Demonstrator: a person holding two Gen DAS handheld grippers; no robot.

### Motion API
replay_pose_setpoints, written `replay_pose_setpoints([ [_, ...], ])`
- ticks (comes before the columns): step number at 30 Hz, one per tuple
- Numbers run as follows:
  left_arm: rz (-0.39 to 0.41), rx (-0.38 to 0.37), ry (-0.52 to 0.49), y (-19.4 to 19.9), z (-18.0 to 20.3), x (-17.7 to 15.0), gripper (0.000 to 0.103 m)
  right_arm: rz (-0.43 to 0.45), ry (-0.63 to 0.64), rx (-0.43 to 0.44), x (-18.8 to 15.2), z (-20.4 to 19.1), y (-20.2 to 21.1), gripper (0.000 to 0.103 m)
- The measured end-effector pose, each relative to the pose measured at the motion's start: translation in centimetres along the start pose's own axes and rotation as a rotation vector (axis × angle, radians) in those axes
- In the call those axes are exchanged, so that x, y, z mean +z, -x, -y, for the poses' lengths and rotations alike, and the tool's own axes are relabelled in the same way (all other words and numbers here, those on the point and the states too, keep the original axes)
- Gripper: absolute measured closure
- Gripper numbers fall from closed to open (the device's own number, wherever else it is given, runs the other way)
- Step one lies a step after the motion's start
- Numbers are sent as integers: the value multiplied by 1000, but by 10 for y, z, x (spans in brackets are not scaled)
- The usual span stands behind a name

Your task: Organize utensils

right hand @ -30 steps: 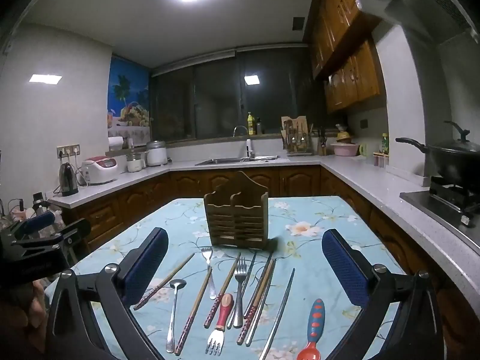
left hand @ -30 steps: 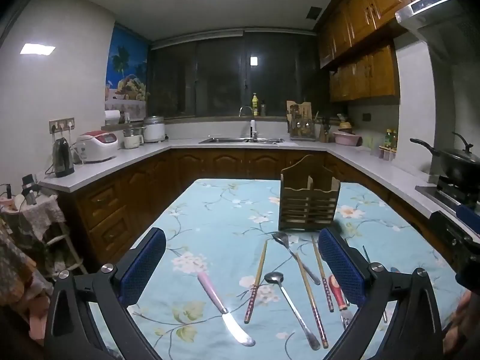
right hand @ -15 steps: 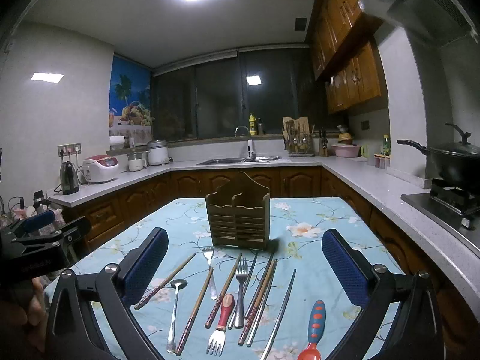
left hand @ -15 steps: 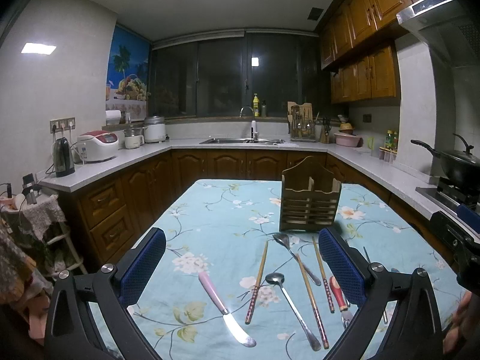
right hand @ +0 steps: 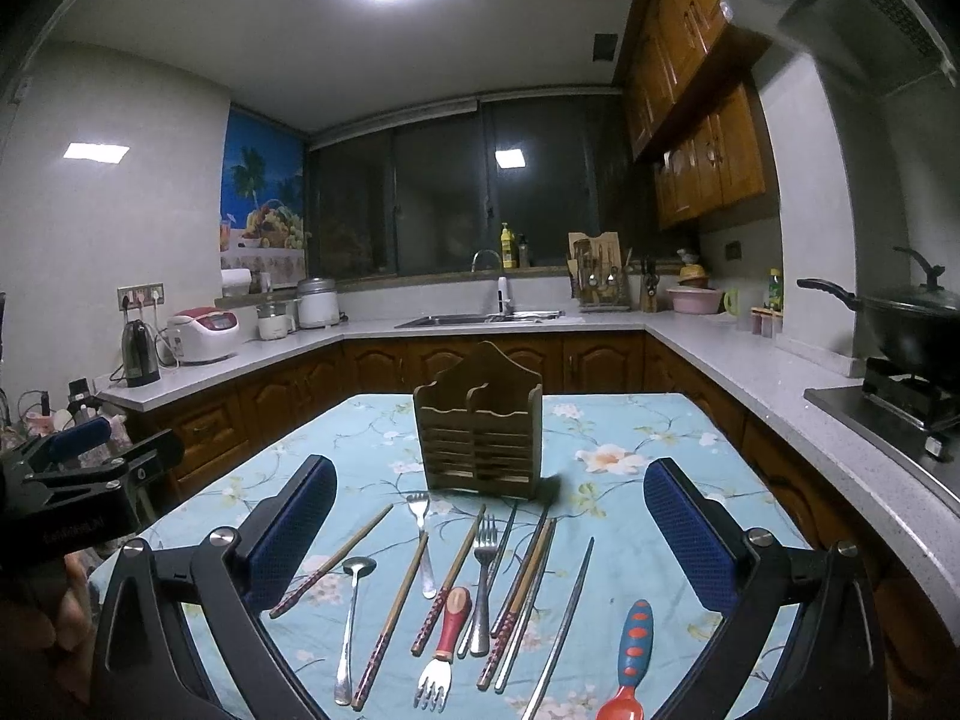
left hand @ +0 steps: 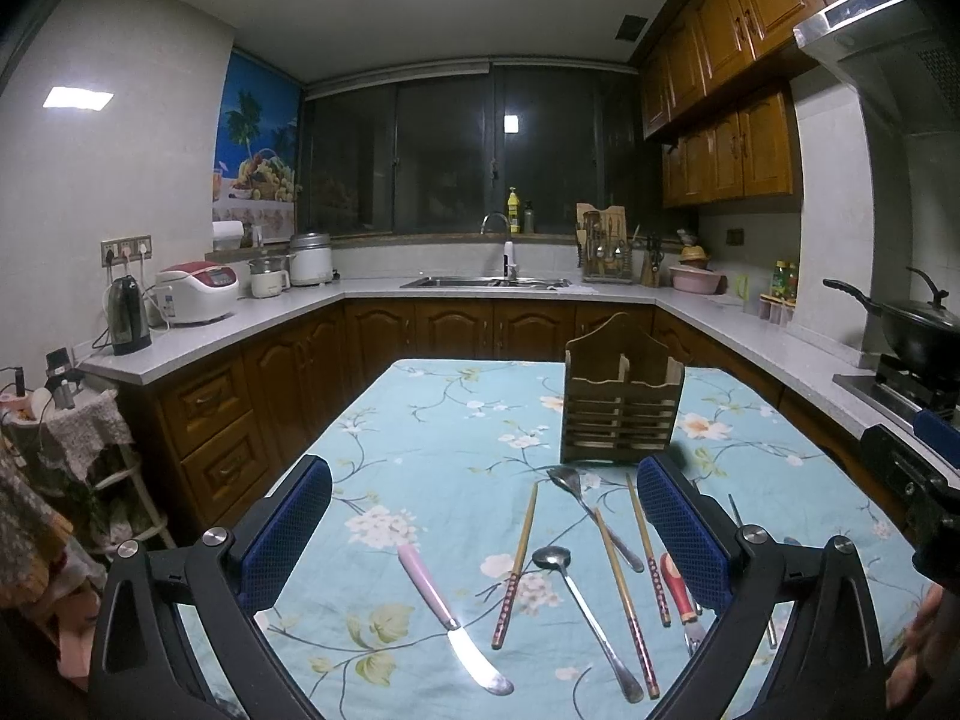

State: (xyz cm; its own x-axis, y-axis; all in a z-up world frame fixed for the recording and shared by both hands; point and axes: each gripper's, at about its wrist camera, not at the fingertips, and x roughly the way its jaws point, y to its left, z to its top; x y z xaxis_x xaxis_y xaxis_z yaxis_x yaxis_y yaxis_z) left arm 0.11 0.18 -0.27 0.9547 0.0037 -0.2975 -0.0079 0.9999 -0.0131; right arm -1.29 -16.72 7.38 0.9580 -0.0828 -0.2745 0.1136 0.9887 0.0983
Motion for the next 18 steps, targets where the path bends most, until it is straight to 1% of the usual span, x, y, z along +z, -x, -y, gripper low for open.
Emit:
replay_pose_setpoints([
  [18, -11, 1, -4, -4, 1, -1, 1, -5, 1, 0, -1, -1, -2, 0],
])
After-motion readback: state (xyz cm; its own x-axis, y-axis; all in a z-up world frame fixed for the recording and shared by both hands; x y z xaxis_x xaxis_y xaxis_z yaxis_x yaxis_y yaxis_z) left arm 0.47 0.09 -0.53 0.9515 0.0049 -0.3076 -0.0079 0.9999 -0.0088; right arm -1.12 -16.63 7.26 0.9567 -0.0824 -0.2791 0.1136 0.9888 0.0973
